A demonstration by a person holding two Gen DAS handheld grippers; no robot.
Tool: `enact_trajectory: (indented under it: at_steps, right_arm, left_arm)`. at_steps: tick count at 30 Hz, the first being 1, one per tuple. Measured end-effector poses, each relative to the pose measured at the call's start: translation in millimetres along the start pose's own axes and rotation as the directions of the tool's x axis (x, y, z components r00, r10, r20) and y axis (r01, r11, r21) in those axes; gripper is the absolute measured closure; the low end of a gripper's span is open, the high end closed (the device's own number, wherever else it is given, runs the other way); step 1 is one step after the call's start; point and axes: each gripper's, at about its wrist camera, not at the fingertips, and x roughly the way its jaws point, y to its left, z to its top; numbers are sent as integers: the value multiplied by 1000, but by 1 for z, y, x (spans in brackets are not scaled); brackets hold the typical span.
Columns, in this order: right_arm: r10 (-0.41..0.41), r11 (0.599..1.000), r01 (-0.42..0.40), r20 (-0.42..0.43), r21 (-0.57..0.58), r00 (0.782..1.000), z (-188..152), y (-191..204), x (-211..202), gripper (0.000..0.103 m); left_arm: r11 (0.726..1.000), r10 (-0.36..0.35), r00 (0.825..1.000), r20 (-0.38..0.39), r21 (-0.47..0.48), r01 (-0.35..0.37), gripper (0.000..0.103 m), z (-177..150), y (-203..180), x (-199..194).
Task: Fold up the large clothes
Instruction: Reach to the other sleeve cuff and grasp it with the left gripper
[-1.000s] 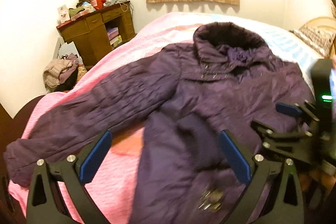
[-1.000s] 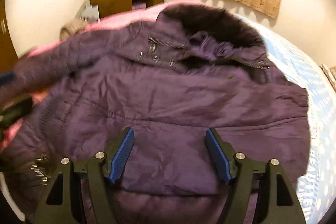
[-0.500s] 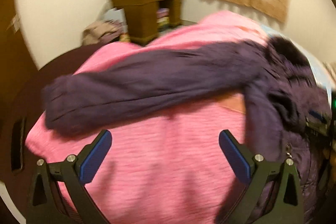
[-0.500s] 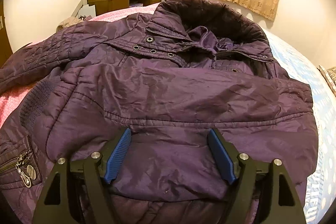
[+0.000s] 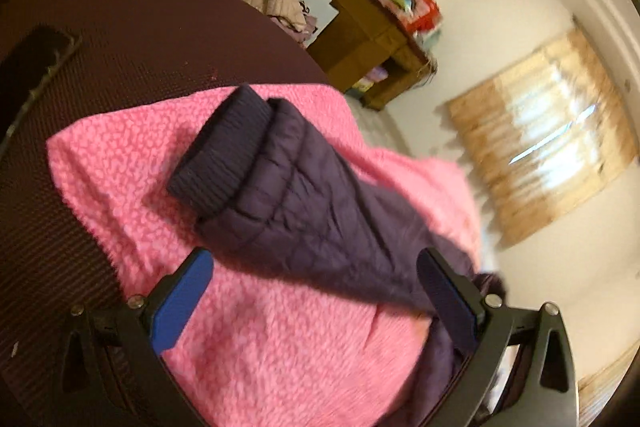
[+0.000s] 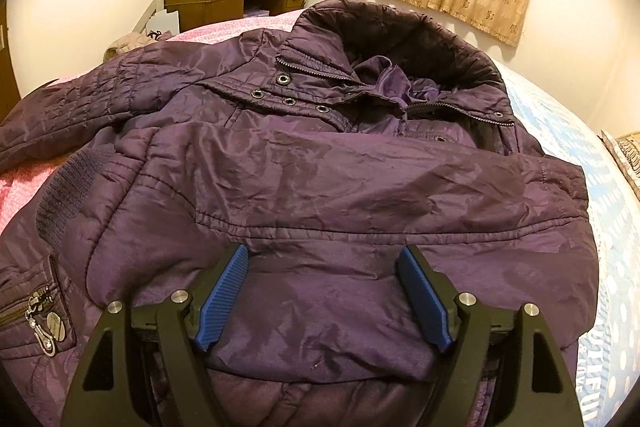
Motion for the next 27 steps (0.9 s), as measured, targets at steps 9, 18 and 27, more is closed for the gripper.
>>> enact_trajectory:
  at_steps: [9,18,27]
  right_arm:
    - [-24,1000,24,8,-12,1000,-1,3,-2,24]
    - [-55,998,55,19,-31,998,-1,7,-4,23]
    - [-57,998,58,21,-31,998,-1,7,-4,23]
  left_arm:
    - [995,-41,998,53,-86,46,0,10,26,23]
    - [993,-27,999,28,-118,30,0,7,42,22]
    - [998,52,998,32,22,-53,60,20,30,34]
